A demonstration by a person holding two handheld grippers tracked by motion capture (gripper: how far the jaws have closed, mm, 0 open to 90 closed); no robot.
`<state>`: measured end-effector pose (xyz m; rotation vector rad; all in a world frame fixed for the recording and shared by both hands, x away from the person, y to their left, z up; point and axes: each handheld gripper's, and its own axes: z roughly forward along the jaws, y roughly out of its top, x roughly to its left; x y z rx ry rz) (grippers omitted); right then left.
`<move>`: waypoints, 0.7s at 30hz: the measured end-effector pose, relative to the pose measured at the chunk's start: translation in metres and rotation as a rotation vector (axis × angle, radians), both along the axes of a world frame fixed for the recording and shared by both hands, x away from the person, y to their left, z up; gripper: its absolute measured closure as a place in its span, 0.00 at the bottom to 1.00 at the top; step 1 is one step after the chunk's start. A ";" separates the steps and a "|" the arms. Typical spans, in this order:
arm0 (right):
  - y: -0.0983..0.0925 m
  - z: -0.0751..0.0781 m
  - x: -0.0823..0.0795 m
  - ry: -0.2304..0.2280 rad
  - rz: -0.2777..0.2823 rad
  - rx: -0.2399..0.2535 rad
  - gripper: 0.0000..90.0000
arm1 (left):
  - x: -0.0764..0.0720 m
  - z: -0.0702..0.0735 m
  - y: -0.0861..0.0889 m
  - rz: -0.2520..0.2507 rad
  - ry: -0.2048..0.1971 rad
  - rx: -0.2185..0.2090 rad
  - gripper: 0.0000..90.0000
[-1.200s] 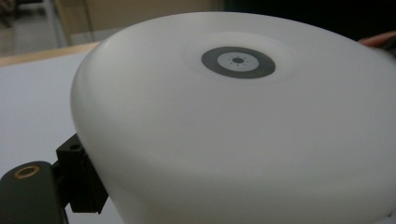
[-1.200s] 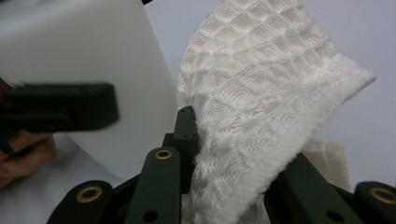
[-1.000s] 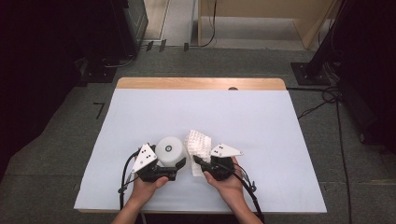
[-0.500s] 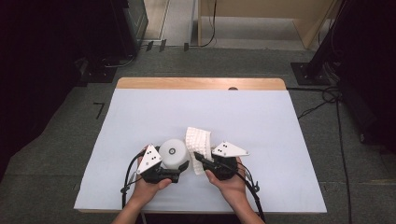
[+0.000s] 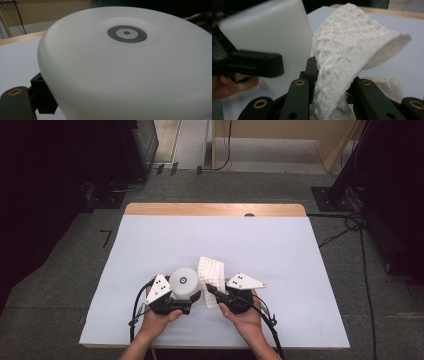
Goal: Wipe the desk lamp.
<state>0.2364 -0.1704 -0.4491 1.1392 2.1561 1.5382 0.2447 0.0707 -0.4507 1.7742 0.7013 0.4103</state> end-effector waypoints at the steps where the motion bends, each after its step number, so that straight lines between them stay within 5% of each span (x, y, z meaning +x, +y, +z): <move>1: 0.002 -0.004 0.001 0.015 0.000 -0.006 0.82 | 0.000 0.000 0.000 0.001 0.001 0.001 0.09; 4: 0.002 -0.007 0.002 0.032 0.001 -0.005 0.82 | 0.001 -0.003 -0.001 0.000 0.016 0.002 0.09; 11: -0.006 0.018 -0.006 -0.071 0.002 0.052 0.82 | 0.001 -0.007 -0.008 -0.010 0.021 0.048 0.09; 14: -0.007 0.017 -0.006 -0.072 0.004 0.049 0.82 | 0.000 -0.006 -0.008 -0.009 0.017 0.047 0.09; 21: 0.002 -0.013 0.004 0.029 0.003 -0.025 0.82 | 0.001 -0.004 -0.004 -0.007 0.018 0.031 0.09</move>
